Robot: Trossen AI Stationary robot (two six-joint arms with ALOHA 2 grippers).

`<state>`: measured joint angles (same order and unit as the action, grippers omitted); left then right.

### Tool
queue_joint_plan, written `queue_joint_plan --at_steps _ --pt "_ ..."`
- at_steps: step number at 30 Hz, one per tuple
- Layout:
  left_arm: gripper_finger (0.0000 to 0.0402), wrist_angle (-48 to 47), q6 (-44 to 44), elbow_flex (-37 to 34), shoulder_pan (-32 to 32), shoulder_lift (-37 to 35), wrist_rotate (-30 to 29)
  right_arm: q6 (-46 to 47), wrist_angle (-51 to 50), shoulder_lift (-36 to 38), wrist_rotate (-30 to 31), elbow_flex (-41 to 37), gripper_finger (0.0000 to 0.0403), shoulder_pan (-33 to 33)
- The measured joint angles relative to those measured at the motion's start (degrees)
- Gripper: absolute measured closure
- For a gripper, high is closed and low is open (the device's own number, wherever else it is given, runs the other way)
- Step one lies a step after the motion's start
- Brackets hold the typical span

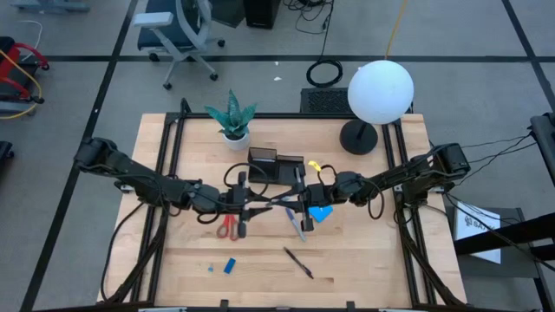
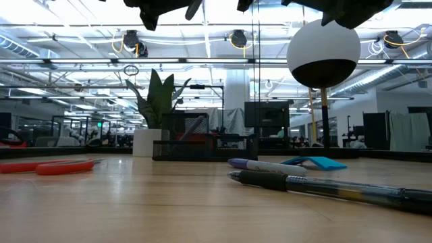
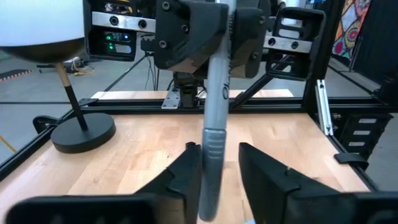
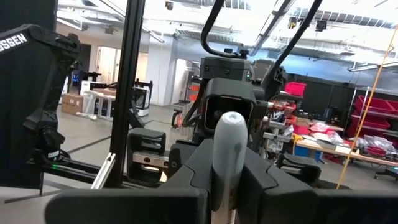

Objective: Pick and place office supplies into organizer
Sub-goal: Put the gray marker into the black desk organizer

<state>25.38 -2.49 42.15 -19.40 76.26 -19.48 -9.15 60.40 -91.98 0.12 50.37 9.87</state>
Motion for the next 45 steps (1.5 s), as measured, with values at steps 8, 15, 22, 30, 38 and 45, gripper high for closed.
queue_joint_plan --at_steps 8,15,22,30,38,45 --pt "0.0217 -4.87 -0.87 -0.02 -0.61 -4.39 0.32 -0.26 -3.47 1.9 2.86 0.0 0.0378 -0.04" --pt "0.0201 -11.82 -0.83 -0.02 -2.27 -10.2 -4.09 -4.62 -10.82 5.65 7.42 -2.05 0.0378 -1.25" --pt "0.0222 -17.98 -0.58 -0.07 -3.23 -13.35 -16.78 -3.92 -10.95 6.12 7.15 -4.74 0.0378 -7.15" --pt "0.0242 -15.88 0.68 -0.07 -1.14 -13.36 -16.8 0.08 -10.51 5.84 -0.24 -6.61 0.0378 -13.92" --pt "0.0241 -17.19 -3.87 -0.07 -0.97 -11.82 -15.09 -0.94 -7.11 5.8 -2.51 -8.3 0.0378 -17.72" --pt "0.024 -15.85 -6.73 -0.07 -1.47 -8.21 -13.53 -1.24 -1.34 3.15 -5.16 -8.31 0.0378 -20.83"
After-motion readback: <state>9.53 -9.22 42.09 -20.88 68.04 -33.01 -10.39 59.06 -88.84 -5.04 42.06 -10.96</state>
